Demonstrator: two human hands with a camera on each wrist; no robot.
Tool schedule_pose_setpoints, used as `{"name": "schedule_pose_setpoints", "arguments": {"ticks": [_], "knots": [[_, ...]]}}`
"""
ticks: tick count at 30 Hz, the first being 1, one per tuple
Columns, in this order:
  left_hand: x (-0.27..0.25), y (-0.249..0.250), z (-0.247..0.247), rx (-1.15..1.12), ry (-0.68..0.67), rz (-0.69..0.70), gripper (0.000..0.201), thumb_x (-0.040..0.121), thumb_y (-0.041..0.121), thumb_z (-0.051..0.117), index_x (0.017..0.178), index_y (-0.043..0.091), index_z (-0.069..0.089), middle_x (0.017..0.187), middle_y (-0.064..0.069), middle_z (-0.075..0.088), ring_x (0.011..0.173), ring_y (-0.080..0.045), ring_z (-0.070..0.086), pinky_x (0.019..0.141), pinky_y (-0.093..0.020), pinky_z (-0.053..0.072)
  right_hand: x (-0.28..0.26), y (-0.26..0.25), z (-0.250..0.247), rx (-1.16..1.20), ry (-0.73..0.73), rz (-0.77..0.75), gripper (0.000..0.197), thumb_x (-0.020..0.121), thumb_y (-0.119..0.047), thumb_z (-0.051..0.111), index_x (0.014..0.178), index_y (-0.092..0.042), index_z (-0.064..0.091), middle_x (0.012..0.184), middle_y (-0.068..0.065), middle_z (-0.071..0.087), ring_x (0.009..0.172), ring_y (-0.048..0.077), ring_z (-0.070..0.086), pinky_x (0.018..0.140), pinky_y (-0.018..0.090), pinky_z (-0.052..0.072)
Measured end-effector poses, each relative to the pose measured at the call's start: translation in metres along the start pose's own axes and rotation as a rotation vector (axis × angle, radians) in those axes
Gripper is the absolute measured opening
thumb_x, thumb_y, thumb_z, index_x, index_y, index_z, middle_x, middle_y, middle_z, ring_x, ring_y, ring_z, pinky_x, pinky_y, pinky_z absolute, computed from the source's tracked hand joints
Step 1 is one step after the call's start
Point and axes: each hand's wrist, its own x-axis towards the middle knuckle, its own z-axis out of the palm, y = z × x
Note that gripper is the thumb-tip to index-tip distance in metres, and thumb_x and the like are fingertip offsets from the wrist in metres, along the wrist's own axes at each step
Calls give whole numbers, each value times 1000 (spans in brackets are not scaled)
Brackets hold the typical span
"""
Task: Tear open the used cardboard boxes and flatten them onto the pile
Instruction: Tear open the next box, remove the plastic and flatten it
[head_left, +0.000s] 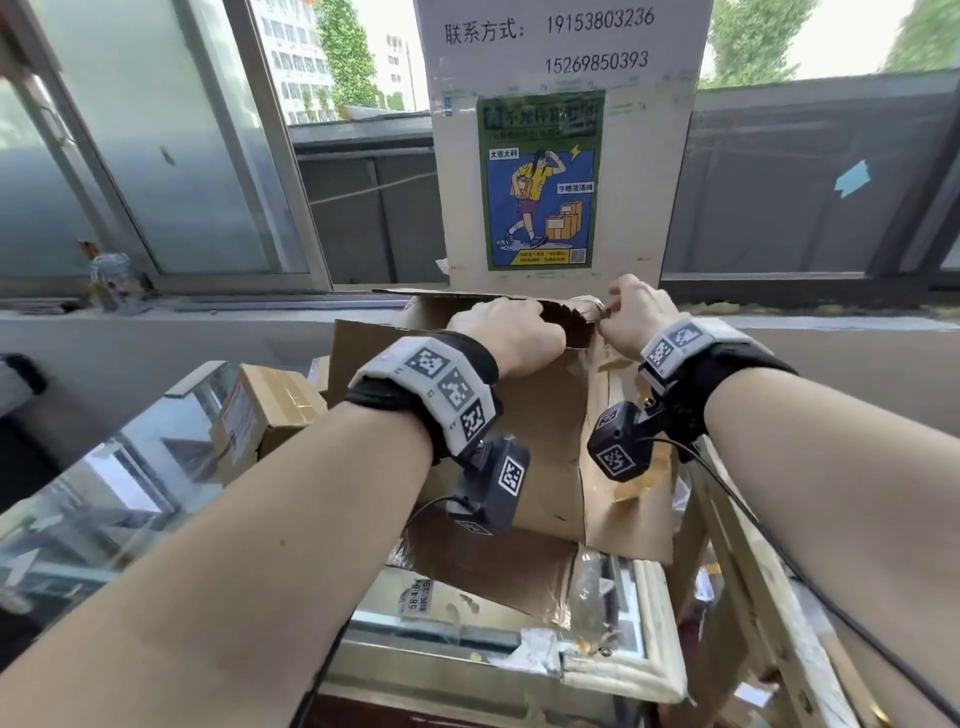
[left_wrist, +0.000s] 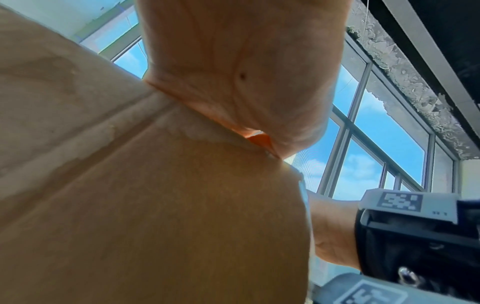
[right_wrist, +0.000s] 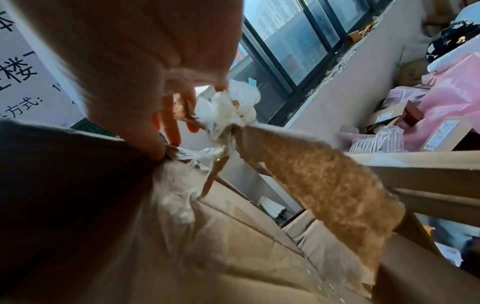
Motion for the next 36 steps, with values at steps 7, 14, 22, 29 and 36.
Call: {"name": "schedule_pose_setpoints", "arguments": {"ticks": [7, 14, 22, 29, 36], "knots": [[-8, -4, 3, -58, -130, -53, 56, 92, 30, 36, 147, 21, 28, 149, -19, 29, 139, -36, 23, 110, -45, 23, 1, 3, 0, 53, 84, -105, 25, 86, -6, 52, 100, -13, 71, 107, 13, 68, 96, 31, 61, 79, 31, 49], [-8, -10, 18, -49, -137, -46, 48, 94, 34, 37, 138, 15, 44, 141, -14, 46, 127, -31, 43, 97, -32, 34, -1, 21, -13, 542, 113, 195, 38, 84, 6, 63, 115, -16, 56, 98, 2, 62, 88, 21, 64, 72, 34, 54], [0, -9, 24, -48, -51, -45, 55, 90, 44, 40, 140, 21, 41, 138, -10, 49, 127, -30, 44, 99, -33, 36, -18, 31, 13, -33, -184, 7, 23, 92, -20, 53, 108, -14, 67, 118, 15, 62, 109, 33, 56, 90, 35, 45], [5, -5, 18, -67, 83, -48, 47, 85, 48, 49, 118, 16, 59, 112, -7, 63, 105, -26, 58, 81, -28, 44, -22, 11, 4, 332, -266, 87, 27, 88, -8, 49, 113, -6, 37, 107, 15, 56, 95, 27, 60, 86, 43, 51], [8, -8, 8, -126, 184, -75, 40, 89, 38, 53, 109, 5, 63, 118, -15, 62, 112, -32, 56, 87, -31, 44, -49, -24, -21, 132, -218, 98, 23, 90, -19, 52, 76, -1, 55, 76, 14, 62, 73, 31, 67, 70, 38, 59]]}}
